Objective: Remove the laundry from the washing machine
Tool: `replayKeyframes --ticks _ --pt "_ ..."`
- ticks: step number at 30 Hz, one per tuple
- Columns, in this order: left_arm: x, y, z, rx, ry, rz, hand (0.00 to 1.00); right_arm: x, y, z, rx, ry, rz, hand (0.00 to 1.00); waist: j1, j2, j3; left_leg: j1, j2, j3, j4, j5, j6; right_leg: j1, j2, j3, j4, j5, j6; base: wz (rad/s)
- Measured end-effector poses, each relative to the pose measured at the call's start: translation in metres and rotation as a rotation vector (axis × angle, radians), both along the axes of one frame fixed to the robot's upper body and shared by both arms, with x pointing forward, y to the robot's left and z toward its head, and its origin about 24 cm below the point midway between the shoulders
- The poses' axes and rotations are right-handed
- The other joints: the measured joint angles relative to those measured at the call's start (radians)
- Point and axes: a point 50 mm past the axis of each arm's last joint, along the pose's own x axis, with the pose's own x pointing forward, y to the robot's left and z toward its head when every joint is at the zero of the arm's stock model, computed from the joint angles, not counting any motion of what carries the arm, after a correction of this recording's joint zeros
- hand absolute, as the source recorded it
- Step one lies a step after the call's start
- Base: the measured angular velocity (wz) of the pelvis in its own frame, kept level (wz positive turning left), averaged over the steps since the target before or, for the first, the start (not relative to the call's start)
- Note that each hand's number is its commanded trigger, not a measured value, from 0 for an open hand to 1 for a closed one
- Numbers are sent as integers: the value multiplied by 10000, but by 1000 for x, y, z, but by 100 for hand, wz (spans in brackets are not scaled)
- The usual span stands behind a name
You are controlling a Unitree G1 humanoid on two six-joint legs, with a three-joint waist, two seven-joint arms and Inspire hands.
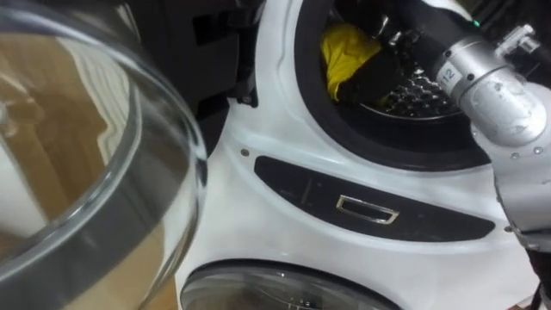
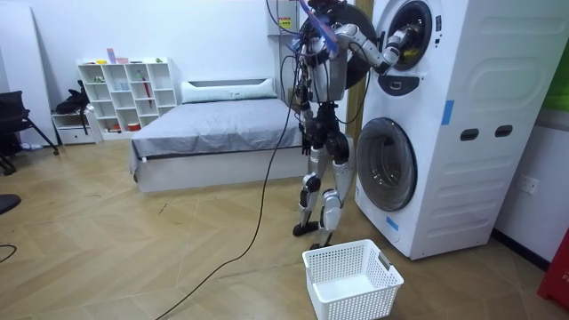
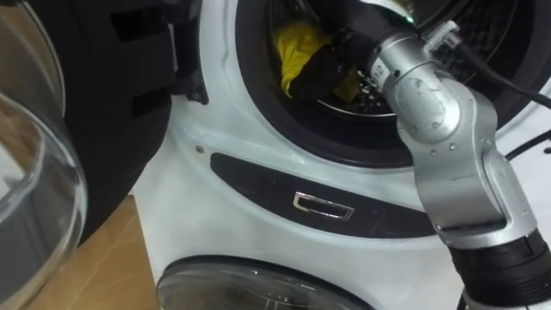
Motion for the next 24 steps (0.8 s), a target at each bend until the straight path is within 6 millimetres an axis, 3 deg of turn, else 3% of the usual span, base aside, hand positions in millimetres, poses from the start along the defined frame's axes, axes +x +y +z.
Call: replayKeyframes --ticks 8,16,24 --pt "0 0 0 2 -27 -4 0 -2 -2 1 -549 192 -486 100 23 -10 -24 44 -12 -1 10 1 1 37 -7 27 -1 0 0 0" --pt "-6 0 -2 -27 258 75 0 4 -9 -5 -509 398 -1064 100 299 -117 -49 114 -39 -47 19 2 3 186 -7 23 -169 -2 3 0" --pt "0 -1 -2 -73 162 80 0 5 -7 -9 -703 984 -750 100 264 -135 -11 133 -40 -43 -47 0 0 179 5 39 -164 -1 3 -1"
